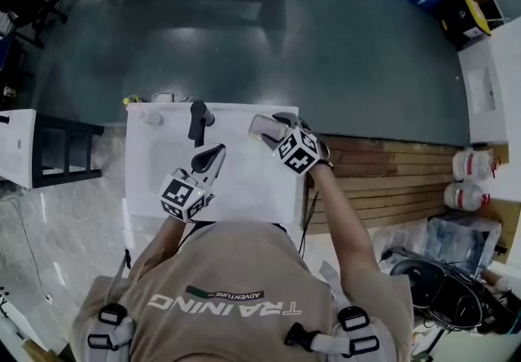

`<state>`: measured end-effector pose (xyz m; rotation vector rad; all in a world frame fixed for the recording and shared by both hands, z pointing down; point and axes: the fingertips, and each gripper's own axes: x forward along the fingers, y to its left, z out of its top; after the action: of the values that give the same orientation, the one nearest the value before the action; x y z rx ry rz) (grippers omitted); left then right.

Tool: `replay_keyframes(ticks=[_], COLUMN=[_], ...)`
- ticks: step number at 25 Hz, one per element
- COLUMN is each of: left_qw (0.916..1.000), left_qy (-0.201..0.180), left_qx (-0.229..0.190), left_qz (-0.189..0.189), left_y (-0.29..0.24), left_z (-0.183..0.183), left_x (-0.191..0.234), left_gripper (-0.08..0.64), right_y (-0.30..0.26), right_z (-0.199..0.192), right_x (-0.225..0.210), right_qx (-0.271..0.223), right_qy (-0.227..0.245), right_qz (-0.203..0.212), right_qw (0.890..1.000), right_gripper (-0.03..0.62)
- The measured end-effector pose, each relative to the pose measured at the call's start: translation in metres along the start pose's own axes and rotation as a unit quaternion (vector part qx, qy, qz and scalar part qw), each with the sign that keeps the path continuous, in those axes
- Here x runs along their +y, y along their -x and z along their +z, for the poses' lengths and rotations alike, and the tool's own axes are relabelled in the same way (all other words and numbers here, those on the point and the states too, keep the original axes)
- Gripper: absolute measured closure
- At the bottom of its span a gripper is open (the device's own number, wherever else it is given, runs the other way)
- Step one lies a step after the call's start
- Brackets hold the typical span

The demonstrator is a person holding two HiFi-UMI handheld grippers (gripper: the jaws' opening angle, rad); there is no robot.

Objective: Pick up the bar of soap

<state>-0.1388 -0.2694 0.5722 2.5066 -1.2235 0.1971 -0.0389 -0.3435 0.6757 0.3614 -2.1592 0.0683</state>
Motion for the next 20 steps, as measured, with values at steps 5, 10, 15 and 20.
replay_keyframes(ticks=[5, 10, 15, 20], left_qw=[1.0000, 0.9999, 0.9998, 0.9996], left_qy=[0.003, 0.008, 0.015, 0.021], left_qx=[-0.006, -0.008, -0.012, -0.017], left_qz=[0.004, 0.008, 0.009, 0.009], left_y=[-0.002, -0.002, -0.002, -0.002], left_z=[0.000, -0.001, -0.002, -0.003], left_x=[0.003, 0.004, 0.008, 0.011], left_gripper=[0.568, 0.568, 0.568, 0.568], right_y=[-0.015, -0.034, -0.048, -0.060], right_z=[-0.011, -0.023, -0.030, -0.042], right_x=[0.002, 0.004, 0.011, 0.011], right_qx=[0.039, 0.076, 0.115, 0.142], right_qy=[0.027, 0.045, 0.054, 0.067], right_qz=[0.030, 0.061, 0.096, 0.103], right_qw=[0.998, 0.994, 0.987, 0.982], right_gripper=[0.377, 0.377, 0.377, 0.377])
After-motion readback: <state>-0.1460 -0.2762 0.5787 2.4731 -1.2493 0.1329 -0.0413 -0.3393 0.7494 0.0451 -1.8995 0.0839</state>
